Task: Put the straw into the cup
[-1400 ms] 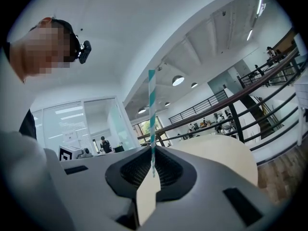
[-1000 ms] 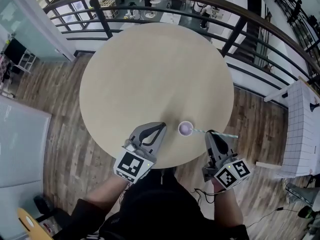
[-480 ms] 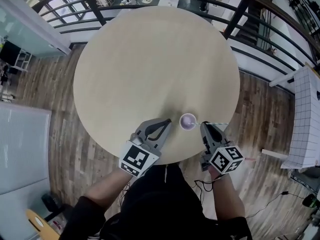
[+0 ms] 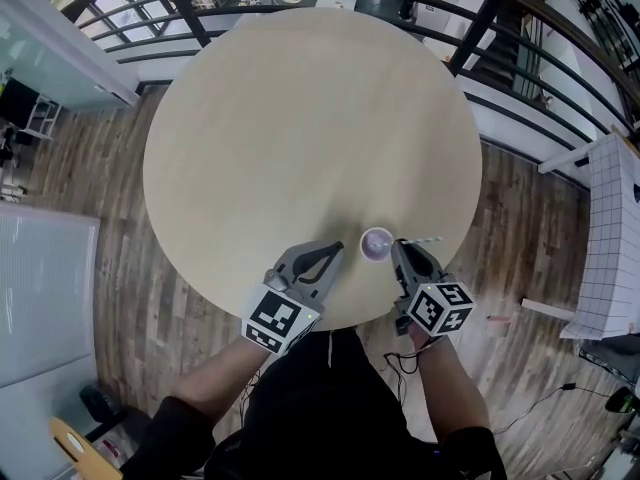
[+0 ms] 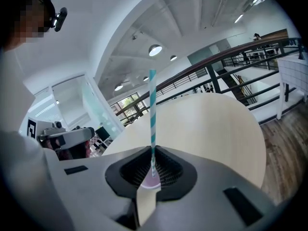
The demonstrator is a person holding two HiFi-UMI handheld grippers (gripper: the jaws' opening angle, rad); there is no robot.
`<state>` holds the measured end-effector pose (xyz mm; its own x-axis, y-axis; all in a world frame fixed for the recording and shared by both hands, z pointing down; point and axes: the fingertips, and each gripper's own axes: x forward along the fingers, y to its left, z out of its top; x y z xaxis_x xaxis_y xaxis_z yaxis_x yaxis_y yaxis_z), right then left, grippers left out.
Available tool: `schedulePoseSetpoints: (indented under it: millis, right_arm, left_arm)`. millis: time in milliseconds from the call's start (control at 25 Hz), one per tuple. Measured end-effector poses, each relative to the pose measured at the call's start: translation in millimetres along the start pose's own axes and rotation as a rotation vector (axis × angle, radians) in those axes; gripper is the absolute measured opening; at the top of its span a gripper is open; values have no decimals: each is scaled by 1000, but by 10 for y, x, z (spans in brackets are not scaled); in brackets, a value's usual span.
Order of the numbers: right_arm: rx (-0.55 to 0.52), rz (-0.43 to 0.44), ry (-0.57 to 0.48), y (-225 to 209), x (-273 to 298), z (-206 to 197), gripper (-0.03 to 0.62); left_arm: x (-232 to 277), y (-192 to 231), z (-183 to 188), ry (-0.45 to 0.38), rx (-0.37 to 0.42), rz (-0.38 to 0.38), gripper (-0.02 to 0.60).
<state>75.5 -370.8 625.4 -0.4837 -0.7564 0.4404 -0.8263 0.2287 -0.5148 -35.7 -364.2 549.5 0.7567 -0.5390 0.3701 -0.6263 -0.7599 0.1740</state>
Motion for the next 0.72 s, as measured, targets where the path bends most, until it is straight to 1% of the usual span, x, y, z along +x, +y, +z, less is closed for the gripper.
schedulePoseSetpoints:
  millis: [160,400,520,720]
  right_arm:
    - [-17,7,25,27,63,-69,37]
    - [-48,18,55,105,96,-127,42]
    - [-54,20,63,120,93,-130,105]
    - [-40,-10,61,67,28,-132,141]
  left_arm:
    - [2,18,-21,8,11,5,6]
    - [-80,75,-88,12,-7,29,6]
    - [-118,89,-117,19,-4,31,6]
    - [-180,106,-104,16,2,40,6]
